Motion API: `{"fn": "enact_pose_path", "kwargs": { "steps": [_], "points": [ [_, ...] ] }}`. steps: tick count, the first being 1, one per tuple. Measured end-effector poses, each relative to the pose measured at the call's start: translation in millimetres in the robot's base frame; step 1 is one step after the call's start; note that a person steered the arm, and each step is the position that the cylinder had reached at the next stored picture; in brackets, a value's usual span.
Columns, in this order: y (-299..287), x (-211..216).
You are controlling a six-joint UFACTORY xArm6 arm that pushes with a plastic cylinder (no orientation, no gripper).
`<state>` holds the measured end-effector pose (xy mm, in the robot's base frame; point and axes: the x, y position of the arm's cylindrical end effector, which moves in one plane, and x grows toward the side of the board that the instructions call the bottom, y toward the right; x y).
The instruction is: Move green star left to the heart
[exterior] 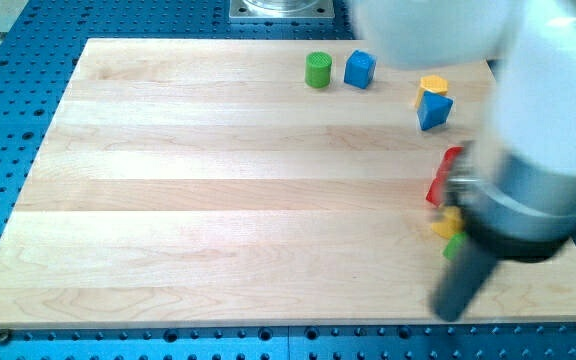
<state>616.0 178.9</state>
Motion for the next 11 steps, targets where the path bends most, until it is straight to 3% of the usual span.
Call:
{"fn": "enact_pose_path", "kwargs": {
  "steps": [1, 2, 3, 4, 5, 6, 7, 8, 10, 11],
  "points": [
    [38, -22],
    [-36, -31],
    [-20, -17],
    [57, -20],
    [10, -57],
    [-98, -93],
    [-90, -76],
    [-132, -66],
    [-244, -114],
    [-252, -90]
  ]
}}
